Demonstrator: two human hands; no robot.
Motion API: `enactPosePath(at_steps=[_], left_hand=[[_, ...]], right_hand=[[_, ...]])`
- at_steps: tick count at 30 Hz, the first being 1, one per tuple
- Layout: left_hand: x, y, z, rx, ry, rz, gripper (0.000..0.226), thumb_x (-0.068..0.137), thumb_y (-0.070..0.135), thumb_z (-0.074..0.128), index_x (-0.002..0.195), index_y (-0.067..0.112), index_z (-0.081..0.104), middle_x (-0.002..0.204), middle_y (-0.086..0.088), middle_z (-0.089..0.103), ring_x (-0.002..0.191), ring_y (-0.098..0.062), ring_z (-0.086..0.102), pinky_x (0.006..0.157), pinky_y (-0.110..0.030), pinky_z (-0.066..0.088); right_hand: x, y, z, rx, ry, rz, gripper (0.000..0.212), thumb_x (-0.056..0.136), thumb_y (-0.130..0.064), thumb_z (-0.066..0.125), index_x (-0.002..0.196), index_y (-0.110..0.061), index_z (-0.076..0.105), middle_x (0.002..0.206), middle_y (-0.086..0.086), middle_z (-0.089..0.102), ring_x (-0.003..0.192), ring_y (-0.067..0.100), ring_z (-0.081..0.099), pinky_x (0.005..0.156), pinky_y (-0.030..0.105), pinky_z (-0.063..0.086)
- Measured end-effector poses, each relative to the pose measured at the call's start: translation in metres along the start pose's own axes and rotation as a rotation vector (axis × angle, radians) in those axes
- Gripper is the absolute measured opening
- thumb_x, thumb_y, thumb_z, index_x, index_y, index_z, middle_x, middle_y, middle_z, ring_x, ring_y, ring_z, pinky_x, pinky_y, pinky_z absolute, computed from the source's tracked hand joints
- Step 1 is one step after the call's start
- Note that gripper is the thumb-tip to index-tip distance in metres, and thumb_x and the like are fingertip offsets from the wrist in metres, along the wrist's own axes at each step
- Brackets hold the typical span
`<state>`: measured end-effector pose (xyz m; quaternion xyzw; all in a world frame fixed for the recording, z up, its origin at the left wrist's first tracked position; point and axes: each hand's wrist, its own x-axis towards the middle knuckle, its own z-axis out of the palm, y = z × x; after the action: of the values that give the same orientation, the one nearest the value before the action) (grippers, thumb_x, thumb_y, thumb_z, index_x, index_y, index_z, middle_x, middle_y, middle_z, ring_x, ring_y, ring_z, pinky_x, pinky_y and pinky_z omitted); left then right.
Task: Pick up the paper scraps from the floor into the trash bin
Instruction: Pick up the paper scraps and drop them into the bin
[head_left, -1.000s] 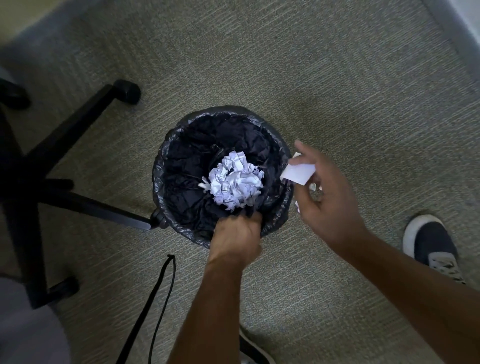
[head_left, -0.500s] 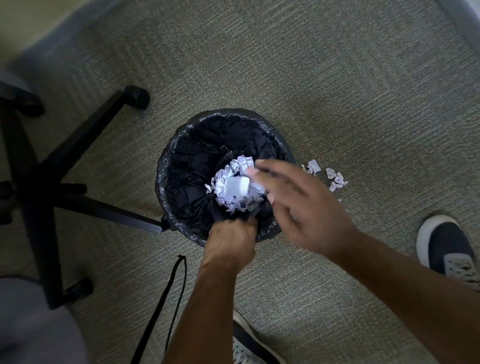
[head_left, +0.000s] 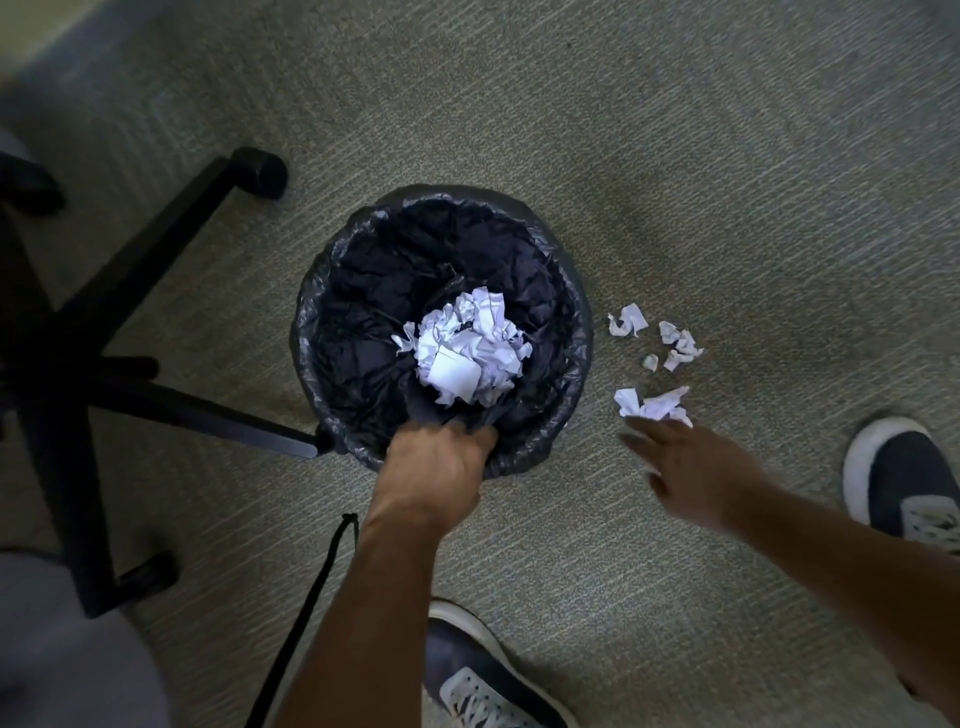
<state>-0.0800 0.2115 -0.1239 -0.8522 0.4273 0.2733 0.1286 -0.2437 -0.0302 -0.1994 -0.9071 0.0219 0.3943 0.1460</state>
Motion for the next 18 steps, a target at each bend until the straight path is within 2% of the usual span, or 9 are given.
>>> enactPosePath(at_steps=[3,6,10,15,18], left_hand=[[0.003,0.001,-0.002,-0.019,0.001,-0.018,0.039,0.078,0.017,0.052,0.116,0.028,0.053,0.095,0.0,0.063,0.084,-0.025,0.062,0.074,-0.034,0.047],[0.003,0.002,-0.003,-0.032,0.009,-0.053,0.036,0.073,0.018,0.055,0.109,0.026,0.057,0.087,0.001,0.063,0.078,-0.024,0.061,0.07,-0.032,0.044],[0.002,0.0,-0.005,-0.066,0.019,-0.074,0.035,0.071,0.019,0.055,0.106,0.025,0.059,0.086,0.001,0.063,0.078,-0.024,0.06,0.068,-0.031,0.041],[0.003,-0.002,-0.003,-0.1,0.032,-0.075,0.036,0.071,0.021,0.056,0.106,0.026,0.059,0.088,0.002,0.061,0.08,-0.023,0.059,0.071,-0.032,0.042],[0.001,-0.002,-0.002,-0.102,0.052,-0.076,0.036,0.068,0.021,0.056,0.103,0.025,0.06,0.086,0.003,0.061,0.078,-0.023,0.06,0.068,-0.03,0.04]], right_hand=[[0.012,-0.013,0.0,-0.123,-0.091,-0.107,0.069,0.096,-0.024,0.051,0.159,-0.022,0.022,0.169,0.0,0.005,0.152,0.025,0.021,0.116,0.044,0.035],[0.031,-0.028,-0.003,-0.139,-0.126,-0.153,0.07,0.097,-0.028,0.052,0.159,-0.022,0.021,0.169,0.0,-0.002,0.153,0.023,0.016,0.115,0.044,0.037],[0.055,-0.048,-0.006,-0.147,-0.128,-0.201,0.068,0.095,-0.035,0.052,0.157,-0.027,0.025,0.167,0.0,0.008,0.151,0.024,0.022,0.11,0.045,0.044],[0.073,-0.056,-0.006,-0.244,-0.22,-0.183,0.065,0.095,-0.035,0.055,0.155,-0.033,0.029,0.166,0.004,0.018,0.151,0.026,0.019,0.119,0.042,0.028],[0.08,-0.05,0.001,-0.241,-0.258,-0.151,0.069,0.091,-0.039,0.06,0.154,-0.038,0.03,0.167,0.003,0.012,0.152,0.027,0.017,0.119,0.045,0.03]])
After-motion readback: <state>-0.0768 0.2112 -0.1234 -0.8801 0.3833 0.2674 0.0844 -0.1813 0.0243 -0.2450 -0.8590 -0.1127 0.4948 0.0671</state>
